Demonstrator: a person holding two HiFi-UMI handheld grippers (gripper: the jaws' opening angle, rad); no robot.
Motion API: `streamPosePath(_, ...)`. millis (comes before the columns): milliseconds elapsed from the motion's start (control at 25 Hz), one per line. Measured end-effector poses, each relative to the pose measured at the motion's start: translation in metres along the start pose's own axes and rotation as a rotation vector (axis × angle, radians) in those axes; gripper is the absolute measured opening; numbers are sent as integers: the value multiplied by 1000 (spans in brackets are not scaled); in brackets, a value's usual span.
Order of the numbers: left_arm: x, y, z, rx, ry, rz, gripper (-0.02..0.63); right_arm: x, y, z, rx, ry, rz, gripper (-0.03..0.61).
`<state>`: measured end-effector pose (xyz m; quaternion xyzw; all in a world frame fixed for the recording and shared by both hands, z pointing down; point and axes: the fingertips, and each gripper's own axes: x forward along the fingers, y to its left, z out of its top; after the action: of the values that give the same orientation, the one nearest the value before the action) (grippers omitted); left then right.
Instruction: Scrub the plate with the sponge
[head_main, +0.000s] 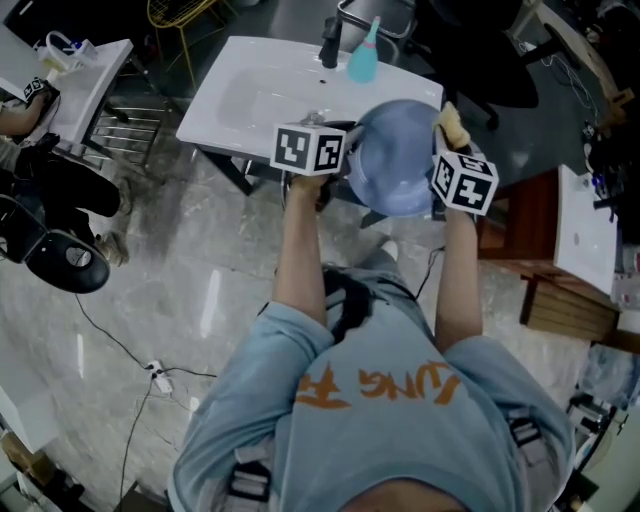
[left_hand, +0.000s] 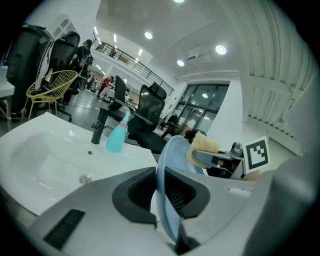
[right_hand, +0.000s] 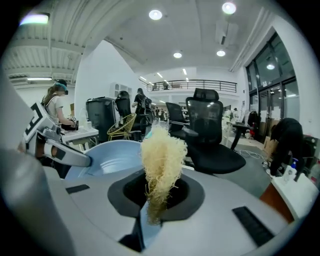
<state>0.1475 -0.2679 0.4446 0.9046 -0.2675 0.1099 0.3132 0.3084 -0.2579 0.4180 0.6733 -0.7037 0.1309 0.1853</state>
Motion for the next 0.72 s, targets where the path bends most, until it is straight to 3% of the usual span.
streamPosePath(280, -35, 38, 2, -109, -87, 76, 38, 12, 90, 36, -99, -94, 244, 34)
streamPosePath(560, -82, 70, 6, -148, -158, 147, 38, 20, 231, 42, -252, -98, 592, 34)
streamPosePath(720, -101, 74, 8, -137, -195, 161, 40, 21, 270, 31, -342, -68, 660, 34)
